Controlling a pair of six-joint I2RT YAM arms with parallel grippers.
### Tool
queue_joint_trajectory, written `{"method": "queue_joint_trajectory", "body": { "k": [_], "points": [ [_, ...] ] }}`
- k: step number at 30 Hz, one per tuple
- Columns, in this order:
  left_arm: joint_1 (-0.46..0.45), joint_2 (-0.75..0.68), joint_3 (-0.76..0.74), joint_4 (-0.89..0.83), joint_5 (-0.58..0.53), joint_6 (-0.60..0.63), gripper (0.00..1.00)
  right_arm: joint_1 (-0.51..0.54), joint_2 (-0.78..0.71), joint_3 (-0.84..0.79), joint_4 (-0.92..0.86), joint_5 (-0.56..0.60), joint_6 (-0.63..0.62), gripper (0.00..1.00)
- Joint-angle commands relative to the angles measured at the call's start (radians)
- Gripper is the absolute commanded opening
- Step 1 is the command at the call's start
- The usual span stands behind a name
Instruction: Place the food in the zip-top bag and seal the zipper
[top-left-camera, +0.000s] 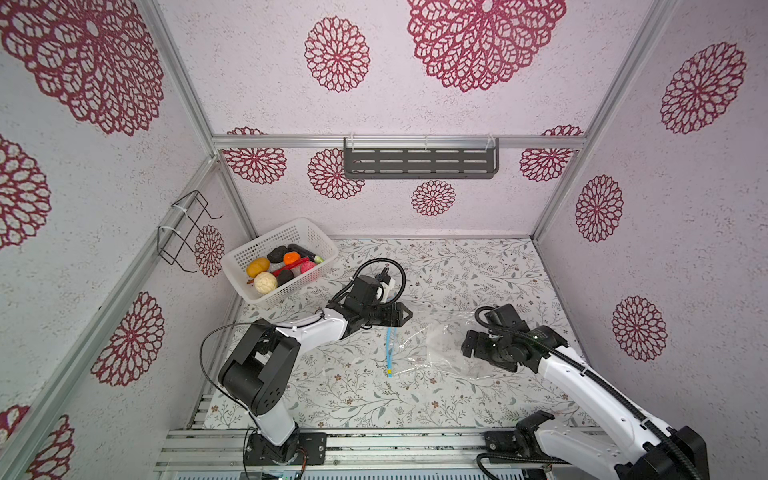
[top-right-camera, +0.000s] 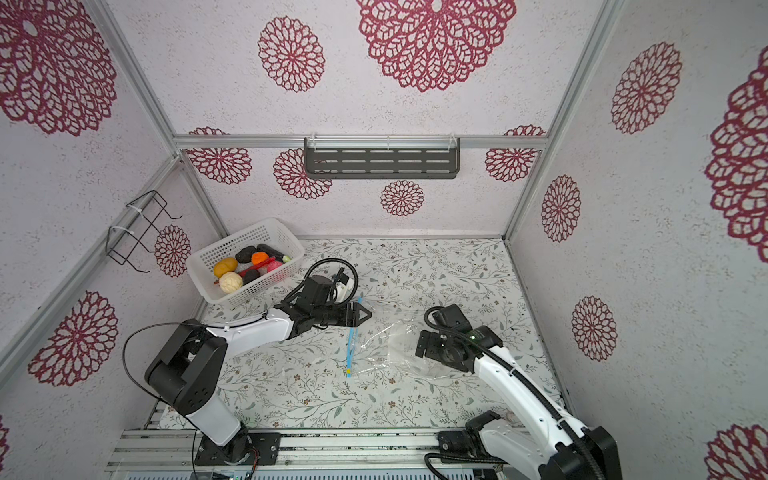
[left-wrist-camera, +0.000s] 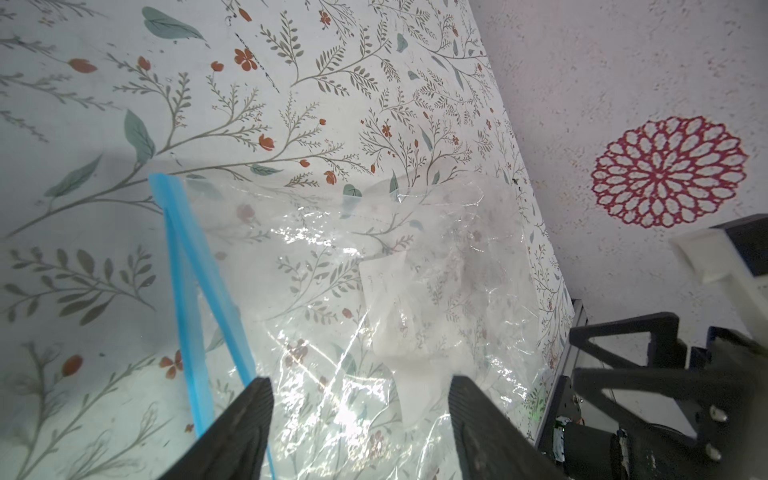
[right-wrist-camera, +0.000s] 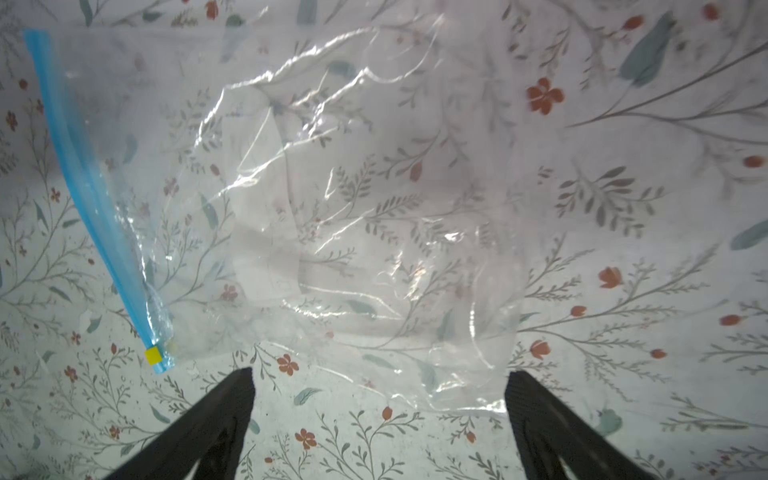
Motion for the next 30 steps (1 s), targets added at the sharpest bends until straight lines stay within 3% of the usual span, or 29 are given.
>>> {"method": "queue_joint_trajectory", "body": {
  "k": [1, 6, 10, 21, 30],
  "points": [
    [0.009, -0.050, -0.021, 0.033, -0.018, -0.014, 0.72, 0.107, 0.028, -0.007, 0.036, -0.042, 0.070, 0.98],
    [0.035, -0.061, -0.083, 0.071, -0.020, -0.051, 0.73, 0.272, 0.107, -0.007, 0.116, -0.039, 0.061, 0.97],
    [0.055, -0.067, -0.109, 0.082, -0.016, -0.068, 0.73, 0.324, 0.158, -0.019, 0.180, -0.054, 0.047, 0.96],
    [0.076, -0.058, -0.141, 0.092, -0.027, -0.095, 0.74, 0.321, 0.268, -0.061, 0.293, 0.006, -0.027, 0.94],
    [0.080, -0.058, -0.163, 0.099, -0.035, -0.114, 0.73, 0.228, 0.282, -0.083, 0.326, 0.049, -0.109, 0.93]
  ]
}}
